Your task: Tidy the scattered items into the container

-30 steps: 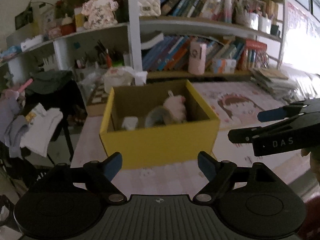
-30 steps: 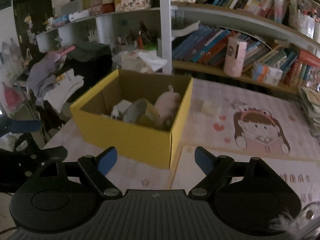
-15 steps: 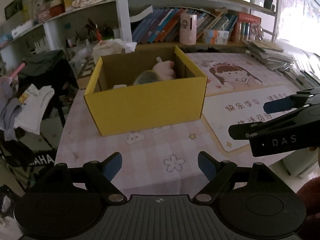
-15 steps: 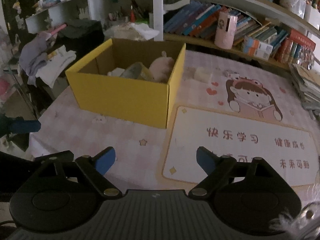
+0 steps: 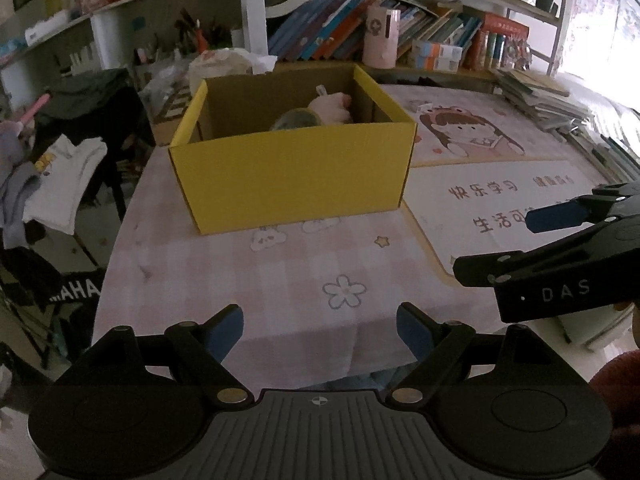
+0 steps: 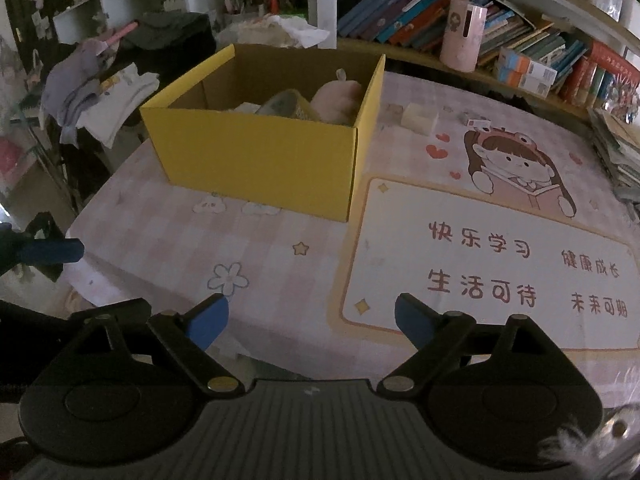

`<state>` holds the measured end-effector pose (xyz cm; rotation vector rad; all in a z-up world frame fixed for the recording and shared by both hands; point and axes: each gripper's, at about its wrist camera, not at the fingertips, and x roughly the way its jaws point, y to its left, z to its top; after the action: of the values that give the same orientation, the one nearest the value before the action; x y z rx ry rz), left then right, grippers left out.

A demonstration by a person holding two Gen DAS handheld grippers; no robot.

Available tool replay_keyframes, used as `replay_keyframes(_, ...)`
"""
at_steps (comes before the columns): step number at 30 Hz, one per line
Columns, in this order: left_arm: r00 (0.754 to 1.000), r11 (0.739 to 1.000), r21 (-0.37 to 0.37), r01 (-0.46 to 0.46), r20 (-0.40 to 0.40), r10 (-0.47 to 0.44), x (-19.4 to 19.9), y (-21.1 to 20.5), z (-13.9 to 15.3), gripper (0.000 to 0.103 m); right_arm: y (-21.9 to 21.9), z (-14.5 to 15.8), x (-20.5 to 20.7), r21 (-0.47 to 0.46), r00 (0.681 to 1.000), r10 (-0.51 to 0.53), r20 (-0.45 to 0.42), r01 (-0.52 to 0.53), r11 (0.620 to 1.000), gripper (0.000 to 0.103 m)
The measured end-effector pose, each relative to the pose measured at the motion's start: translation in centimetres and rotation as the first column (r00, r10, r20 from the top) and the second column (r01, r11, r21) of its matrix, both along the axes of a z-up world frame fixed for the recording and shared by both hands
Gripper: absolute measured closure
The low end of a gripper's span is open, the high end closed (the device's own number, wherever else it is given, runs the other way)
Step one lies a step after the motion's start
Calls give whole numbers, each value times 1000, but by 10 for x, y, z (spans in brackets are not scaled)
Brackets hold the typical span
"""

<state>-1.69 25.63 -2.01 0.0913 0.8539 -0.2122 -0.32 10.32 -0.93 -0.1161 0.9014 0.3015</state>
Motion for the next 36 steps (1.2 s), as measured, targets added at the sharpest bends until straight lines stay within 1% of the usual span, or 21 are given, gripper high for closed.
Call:
replay_keyframes(9, 1000, 1000, -20, 18, -23, -18, 3, -3, -4, 17, -2, -1, 1, -15, 1000, -7, -13, 7, 1000, 12)
replay_keyframes(20, 996, 996, -29, 86, -32, -87, 18, -23, -6, 17, -20, -2, 8, -22, 999, -53, -14, 53, 998, 12)
replay_keyframes(29, 986, 987, -41, 158, -49, -160, 39, -57, -9, 17, -56, -5, 19, -26, 993, -113, -25, 113, 993, 11)
replay_keyframes(36, 976, 978, -42, 206, -58, -208, 58, -101, -12, 17, -99, -7, 34, -28, 985, -169, -28, 168, 985, 11)
